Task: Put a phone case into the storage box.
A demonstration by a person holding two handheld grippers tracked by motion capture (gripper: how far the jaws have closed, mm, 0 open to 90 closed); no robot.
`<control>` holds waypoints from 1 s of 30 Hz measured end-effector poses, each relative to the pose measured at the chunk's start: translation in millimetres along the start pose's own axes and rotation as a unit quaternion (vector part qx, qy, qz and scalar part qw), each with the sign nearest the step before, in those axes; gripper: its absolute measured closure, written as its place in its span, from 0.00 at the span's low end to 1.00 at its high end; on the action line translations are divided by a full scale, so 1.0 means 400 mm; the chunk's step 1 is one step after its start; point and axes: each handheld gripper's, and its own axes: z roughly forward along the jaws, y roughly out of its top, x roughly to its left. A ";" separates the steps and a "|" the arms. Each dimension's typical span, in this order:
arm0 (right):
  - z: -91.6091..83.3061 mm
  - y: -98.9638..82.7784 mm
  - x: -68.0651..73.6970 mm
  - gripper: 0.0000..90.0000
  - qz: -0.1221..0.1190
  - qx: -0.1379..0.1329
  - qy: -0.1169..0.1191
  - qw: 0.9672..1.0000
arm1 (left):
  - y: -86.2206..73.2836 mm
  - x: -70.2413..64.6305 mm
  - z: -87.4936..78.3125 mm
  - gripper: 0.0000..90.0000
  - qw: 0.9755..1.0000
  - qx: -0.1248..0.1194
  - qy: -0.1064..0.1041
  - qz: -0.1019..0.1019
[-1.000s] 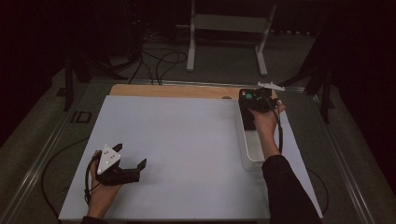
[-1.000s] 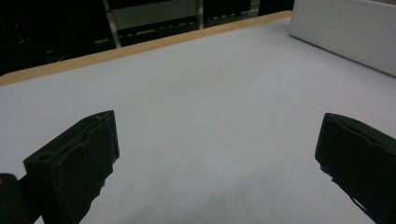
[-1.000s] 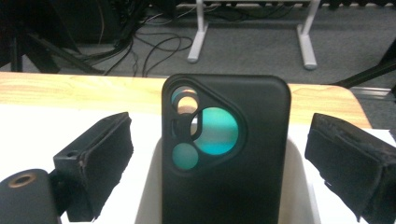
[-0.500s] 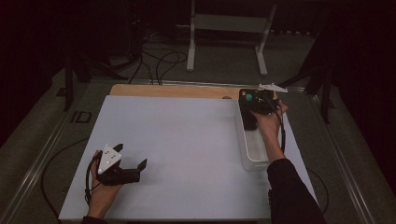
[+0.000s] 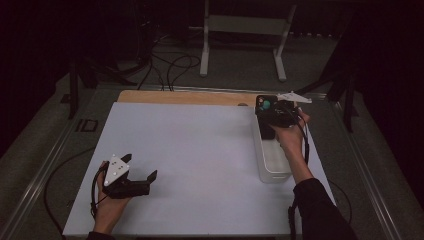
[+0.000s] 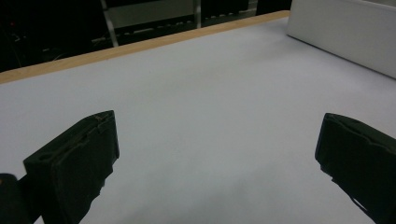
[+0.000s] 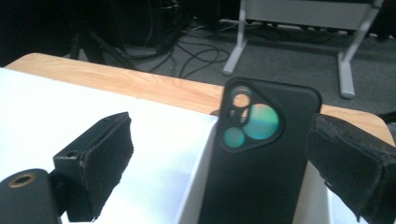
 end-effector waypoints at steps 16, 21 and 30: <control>-0.108 -0.054 0.083 0.08 -0.014 -0.018 0.070 0.997 | 0.001 0.002 -0.003 0.00 1.000 -0.004 0.000 -0.005; -0.147 -0.089 0.096 0.08 -0.019 -0.030 0.081 0.996 | 0.002 0.004 -0.005 0.00 1.000 -0.006 0.000 -0.007; -0.208 -0.155 0.113 0.09 -0.021 -0.045 0.094 0.994 | 0.002 0.007 -0.007 0.00 1.000 -0.008 0.000 -0.009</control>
